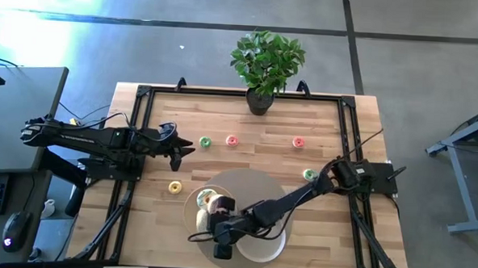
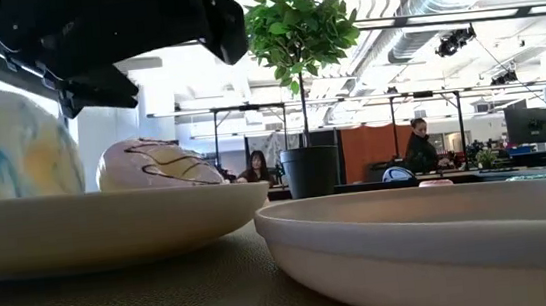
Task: Pick & Place donuts
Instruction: Put the small green donut on the right white plate
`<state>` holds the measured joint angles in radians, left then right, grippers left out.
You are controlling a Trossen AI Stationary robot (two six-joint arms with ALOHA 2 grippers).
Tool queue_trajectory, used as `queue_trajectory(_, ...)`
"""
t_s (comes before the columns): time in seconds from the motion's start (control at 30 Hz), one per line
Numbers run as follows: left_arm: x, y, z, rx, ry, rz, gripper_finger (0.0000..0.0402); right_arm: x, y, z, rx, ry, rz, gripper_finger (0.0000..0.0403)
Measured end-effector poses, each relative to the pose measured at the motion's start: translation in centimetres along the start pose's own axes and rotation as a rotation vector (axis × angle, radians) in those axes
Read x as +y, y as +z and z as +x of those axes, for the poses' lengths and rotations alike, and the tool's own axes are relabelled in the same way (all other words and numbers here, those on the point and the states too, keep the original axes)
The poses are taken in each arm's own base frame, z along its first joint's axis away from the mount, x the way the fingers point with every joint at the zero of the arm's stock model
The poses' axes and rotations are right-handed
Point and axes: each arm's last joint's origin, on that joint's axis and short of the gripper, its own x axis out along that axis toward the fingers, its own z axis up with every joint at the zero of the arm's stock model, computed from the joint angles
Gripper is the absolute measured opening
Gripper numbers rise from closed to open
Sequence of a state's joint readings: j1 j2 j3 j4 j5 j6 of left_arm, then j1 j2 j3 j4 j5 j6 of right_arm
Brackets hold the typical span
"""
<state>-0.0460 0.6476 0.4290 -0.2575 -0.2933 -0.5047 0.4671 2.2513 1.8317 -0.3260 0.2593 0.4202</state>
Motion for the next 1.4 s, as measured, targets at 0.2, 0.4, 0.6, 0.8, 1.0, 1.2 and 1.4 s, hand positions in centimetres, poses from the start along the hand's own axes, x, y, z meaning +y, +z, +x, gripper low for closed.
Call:
queue_trajectory(0.2, 0.2, -0.6, 0.0, 0.077, -0.014, -0.006, 0.0135, -0.5, -0.7, -0.3, 0.086, -0.057, -0.029, 0.0117)
queue_trajectory(0.4, 0.4, -1.2, 0.0, 0.16, -0.022, -0.022, 0.0135, -0.8, 0.0, -0.6, 0.053, -0.055, -0.015, 0.0109)
queue_trajectory(0.6, 0.4, -1.2, 0.0, 0.158, -0.017, -0.045, 0.0135, -1.9, -0.7, 1.1, 0.078, -0.079, -0.01, 0.0096)
queue_trajectory(0.8, 0.2, -1.3, 0.0, 0.194, -0.072, -0.049, 0.0135, -1.5, 0.7, -0.7, 0.031, -0.053, -0.079, 0.0083)
queue_trajectory(1.0, 0.3, -2.1, -0.2, 0.316, -0.106, -0.117, 0.0135, -2.2, 3.1, -6.5, 0.048, -0.107, -0.173, 0.0085)
queue_trajectory(1.2, 0.7, -3.2, -0.6, 0.492, -0.117, -0.193, 0.0135, -4.5, 3.3, -13.6, 0.204, -0.356, -0.247, 0.0086)
queue_trajectory(1.4, 0.4, -3.3, -0.8, 0.552, -0.213, -0.182, 0.0135, -6.8, -0.2, -16.2, 0.316, -0.493, -0.168, 0.0094)
